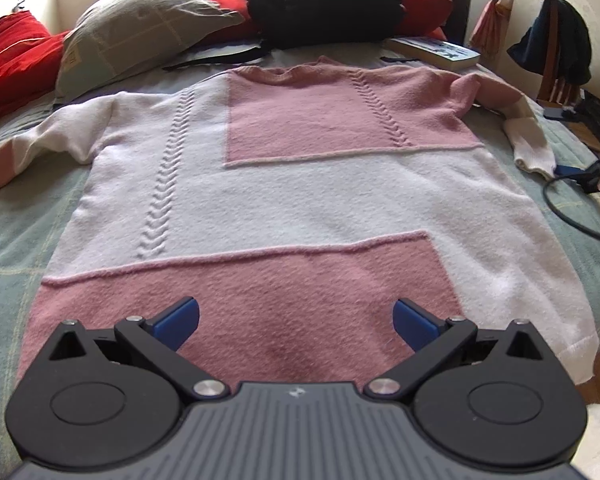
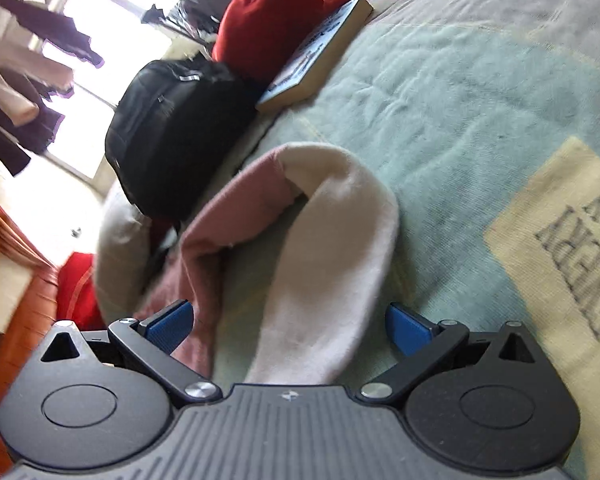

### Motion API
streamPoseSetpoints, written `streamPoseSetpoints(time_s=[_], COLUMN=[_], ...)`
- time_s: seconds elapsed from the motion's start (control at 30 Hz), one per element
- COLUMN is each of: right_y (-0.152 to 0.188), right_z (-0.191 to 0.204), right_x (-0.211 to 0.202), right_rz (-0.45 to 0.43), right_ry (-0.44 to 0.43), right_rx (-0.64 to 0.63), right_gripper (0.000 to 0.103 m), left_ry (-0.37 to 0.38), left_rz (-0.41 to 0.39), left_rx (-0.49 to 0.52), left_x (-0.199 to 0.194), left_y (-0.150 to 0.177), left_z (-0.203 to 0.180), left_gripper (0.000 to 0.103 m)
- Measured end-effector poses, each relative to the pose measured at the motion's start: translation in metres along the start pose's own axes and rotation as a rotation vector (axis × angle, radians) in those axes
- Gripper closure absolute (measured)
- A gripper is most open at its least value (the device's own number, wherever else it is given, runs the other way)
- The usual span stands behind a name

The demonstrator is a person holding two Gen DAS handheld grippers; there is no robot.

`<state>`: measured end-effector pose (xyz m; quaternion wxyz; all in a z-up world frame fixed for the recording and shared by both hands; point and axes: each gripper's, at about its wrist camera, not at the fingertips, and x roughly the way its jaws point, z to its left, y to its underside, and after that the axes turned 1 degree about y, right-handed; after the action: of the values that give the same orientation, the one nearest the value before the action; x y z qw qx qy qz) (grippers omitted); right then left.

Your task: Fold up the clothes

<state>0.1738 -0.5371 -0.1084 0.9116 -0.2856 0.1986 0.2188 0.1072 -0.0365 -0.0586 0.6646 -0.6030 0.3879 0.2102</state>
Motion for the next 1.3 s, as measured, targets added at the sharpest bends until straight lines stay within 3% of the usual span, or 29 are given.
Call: streamPoseSetpoints(time_s=[0.13,0.33,0.43,0.47,0.5,0.57,0.7,0.93,1.03,1.3], right_y=[-0.009,0.032,0.032,0.03,0.029,0.028,0.015,-0.034,-0.056,-0.099], right_z=[-0.002,0.0,-0.011,-0.018,-0.027,-0.034,0.001,0.042,0.046,0.054], right_x=[0.016,-0.002,0.004,0.006,0.008,0.007,0.002,-0.016,-0.021,-0.022], right_rz=[0.0,-0.005,-0.043,-0.057,-0.061,-0.074,-0.057,-0.088,-0.108,-0.171], right_ry=[-0.042,-0.067,-0.028,-0.021,-0.008,-0.034,0.083,0.416,0.54,0.724], right_rx=[0.037,0.039,0.064,0.102,0.146,0.184,0.015,-0.325,-0.406,-0.535], right_gripper=[0.0,0.024,0.058,0.086,0.099,0.099,0.096,0.096,0.096,0.096], left_ry=[0.019,0.022,0.021,0.023,0.028,0.037,0.021,0.028,0.036,0.023], left_rz=[-0.004,-0.006,-0.006,-0.01,-0.015,-0.023,-0.033,-0.055,-0.06,-0.069], left_rx=[0.014,-0.002,0.007,0.011,0.011,0.01,0.005,-0.004,0.002,-0.013], left_x=[0.0,-0.003,-0.004,-0.006,-0.007,-0.011,-0.017,-0.022,-0.023,-0.027], left_y=[-0.001,0.0,0.0,0.001,0.002,0.004,0.005,0.006,0.006,0.008], left_z=[-0.007,-0.006,-0.008,-0.01,-0.01,-0.01,-0.008,-0.005,-0.007,-0.003], left_gripper=[0.001,0.001,0.001,0.001,0.001,0.001,0.001,0.001,0.001,0.001])
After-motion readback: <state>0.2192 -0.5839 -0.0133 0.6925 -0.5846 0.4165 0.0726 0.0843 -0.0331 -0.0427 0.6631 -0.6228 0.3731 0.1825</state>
